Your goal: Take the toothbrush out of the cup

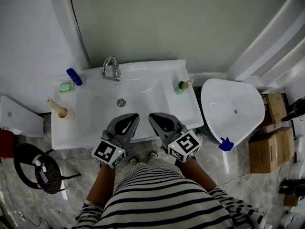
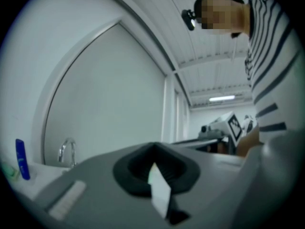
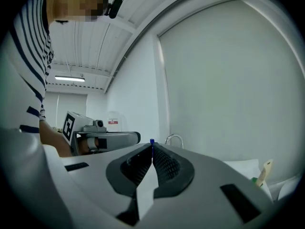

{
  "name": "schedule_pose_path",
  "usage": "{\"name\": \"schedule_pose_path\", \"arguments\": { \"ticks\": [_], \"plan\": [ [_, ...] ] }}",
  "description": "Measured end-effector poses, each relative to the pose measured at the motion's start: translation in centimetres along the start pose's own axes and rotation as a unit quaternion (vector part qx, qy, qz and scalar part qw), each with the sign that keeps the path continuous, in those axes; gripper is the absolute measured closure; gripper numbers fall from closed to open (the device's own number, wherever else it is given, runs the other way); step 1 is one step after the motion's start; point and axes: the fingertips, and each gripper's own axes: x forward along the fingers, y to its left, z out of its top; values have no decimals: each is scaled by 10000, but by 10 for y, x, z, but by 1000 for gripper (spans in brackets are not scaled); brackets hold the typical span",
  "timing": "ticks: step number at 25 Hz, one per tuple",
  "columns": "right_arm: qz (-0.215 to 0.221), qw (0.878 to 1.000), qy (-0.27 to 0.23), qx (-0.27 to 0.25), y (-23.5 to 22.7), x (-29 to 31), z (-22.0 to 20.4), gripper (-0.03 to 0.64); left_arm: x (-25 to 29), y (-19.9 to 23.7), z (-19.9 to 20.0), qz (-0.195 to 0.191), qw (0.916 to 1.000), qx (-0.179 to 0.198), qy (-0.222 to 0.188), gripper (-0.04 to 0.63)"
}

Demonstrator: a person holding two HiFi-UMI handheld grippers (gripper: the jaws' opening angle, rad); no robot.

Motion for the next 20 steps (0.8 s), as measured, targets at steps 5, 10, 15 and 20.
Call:
{"name": "schedule_pose_path", "arguments": {
  "ticks": [5,10,15,20],
  "plan": [
    [15,10000,-46,33,-10,4,3,609,8,5,0,-50,10000,14,24,589],
    [-18,10000,-22,77,-19,5,-2,609,15,11,-5,-46,10000,4,42,589],
    [-137,9998,-33,141,-30,6,-5,609,20,11,-6,-138,9999,53,54,589],
    [-194,9996,8,188,-32,10,-9,609,22,19,-8,-162,9998,46,51,589]
  ]
}}
